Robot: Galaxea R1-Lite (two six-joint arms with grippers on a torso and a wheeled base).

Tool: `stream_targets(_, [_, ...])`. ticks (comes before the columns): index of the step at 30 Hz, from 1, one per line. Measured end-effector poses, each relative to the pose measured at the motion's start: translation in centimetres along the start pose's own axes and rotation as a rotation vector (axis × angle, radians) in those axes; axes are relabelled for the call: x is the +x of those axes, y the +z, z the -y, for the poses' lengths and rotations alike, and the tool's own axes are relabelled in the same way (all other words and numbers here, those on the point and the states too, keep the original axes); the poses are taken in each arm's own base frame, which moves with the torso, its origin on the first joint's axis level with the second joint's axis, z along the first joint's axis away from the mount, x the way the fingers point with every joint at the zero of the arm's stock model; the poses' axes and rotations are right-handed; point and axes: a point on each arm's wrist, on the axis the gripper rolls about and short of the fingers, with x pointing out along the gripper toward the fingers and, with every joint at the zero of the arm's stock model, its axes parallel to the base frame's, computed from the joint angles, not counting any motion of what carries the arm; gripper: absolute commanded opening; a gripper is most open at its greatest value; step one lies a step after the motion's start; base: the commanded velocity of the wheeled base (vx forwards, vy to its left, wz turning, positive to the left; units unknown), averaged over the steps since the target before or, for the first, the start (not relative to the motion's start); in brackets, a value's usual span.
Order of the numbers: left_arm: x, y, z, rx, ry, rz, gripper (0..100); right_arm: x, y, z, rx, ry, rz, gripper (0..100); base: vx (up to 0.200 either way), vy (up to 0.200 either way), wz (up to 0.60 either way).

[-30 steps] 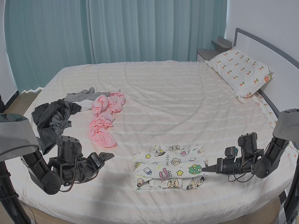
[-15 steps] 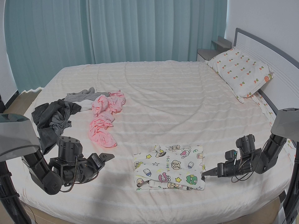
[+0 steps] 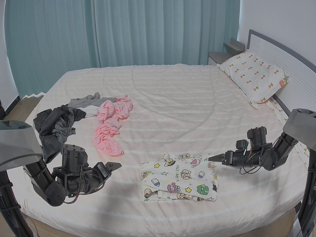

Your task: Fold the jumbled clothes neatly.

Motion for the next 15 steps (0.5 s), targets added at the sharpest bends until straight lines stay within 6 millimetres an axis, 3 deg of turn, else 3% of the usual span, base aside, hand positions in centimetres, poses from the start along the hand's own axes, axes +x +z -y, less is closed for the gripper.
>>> stream_targets(5, [0.1, -0.1, -0.1, 0.001, 0.002, -0.005, 100, 2.4, 0.2, 0.6, -0.004, -0.011, 0.002, 100, 0.000, 0.000, 0.00])
stream_targets(11, [0.2, -0.2, -0.2, 0.001, 0.008, -0.011, 100, 3.9, 0.1, 1.2, -0.006, -0.020, -0.006, 100, 0.000, 0.000, 0.00])
stream_targets(12, [0.3, -0.2, -0.2, 0.001, 0.009, -0.011, 100, 4.1, 0.0, 1.3, -0.006, -0.020, -0.008, 0, 0.000, 0.000, 0.00])
stream_targets(15, [0.3, -0.3, -0.3, 0.001, 0.012, -0.014, 100, 4.5, 0.0, 1.4, -0.012, -0.015, -0.008, 0, 0.000, 0.000, 0.00])
